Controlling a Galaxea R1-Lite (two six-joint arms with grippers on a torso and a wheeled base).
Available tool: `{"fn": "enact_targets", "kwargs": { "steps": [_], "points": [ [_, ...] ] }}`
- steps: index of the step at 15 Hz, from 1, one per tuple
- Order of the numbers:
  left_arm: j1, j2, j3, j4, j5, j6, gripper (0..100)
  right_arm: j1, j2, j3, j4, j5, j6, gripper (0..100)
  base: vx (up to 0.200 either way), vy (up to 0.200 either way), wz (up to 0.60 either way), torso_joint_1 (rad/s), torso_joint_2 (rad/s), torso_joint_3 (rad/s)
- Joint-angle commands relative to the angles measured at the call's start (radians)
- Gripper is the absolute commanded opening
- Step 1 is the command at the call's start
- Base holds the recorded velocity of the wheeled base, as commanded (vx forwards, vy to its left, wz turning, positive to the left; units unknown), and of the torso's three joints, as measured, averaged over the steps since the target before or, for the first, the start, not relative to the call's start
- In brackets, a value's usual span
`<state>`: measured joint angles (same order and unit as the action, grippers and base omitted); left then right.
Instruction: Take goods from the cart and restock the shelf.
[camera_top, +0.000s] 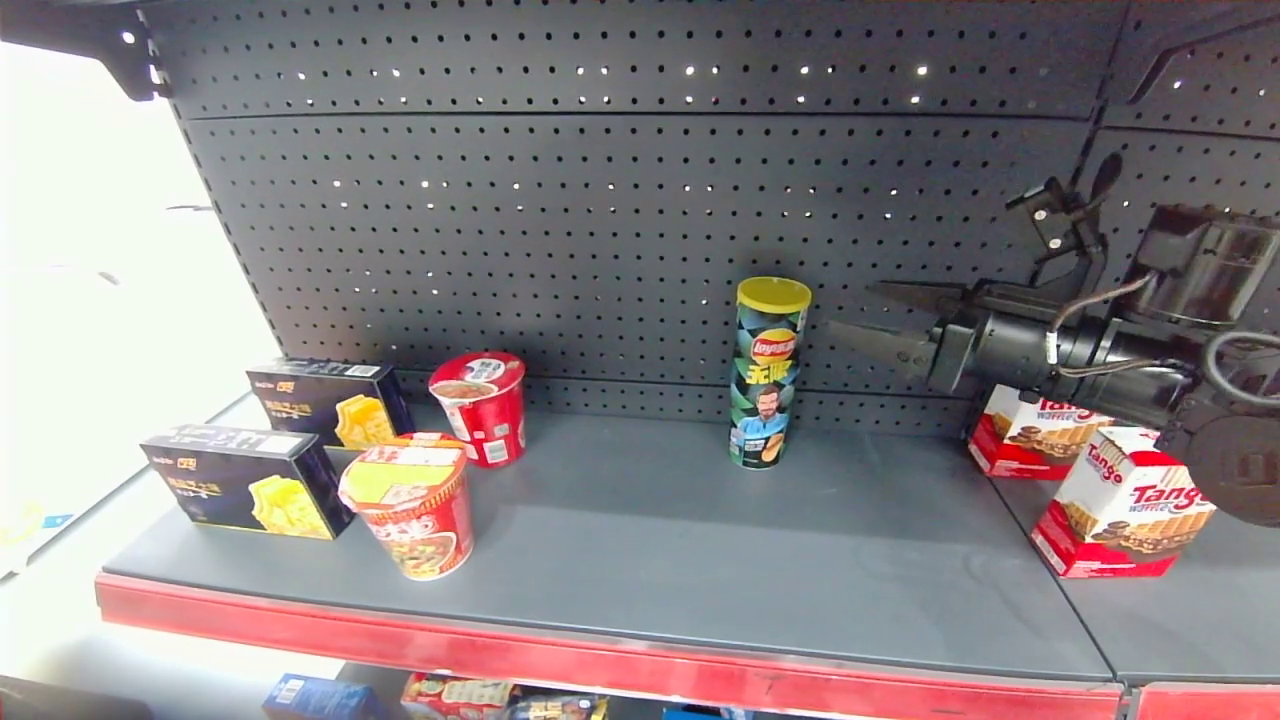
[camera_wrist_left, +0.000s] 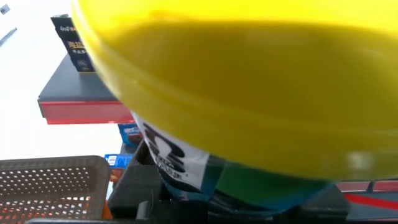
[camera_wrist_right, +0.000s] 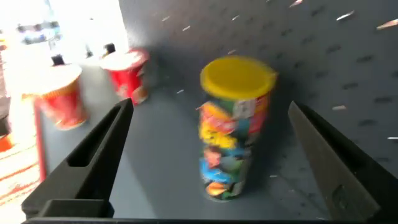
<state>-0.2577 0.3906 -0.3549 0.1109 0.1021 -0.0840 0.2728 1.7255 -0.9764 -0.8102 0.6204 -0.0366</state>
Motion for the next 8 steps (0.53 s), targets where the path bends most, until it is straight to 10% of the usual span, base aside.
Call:
{"fn": "enact_targets", "kwargs": {
  "steps": [1,8],
  "points": [
    [0.000,0.001,0.001,0.000,0.001,0.000,0,0.000,0.054,0.002,-0.006,0.007,-0.002,100,0.000,0.000,0.00,0.000,0.00,0.000],
    [0.001,-0.021,-0.004,0.003,0.001,-0.011,0,-0.038,0.180,-0.079,-0.021,0.140,-0.017,100,0.000,0.000,0.00,0.000,0.00,0.000]
  ]
}}
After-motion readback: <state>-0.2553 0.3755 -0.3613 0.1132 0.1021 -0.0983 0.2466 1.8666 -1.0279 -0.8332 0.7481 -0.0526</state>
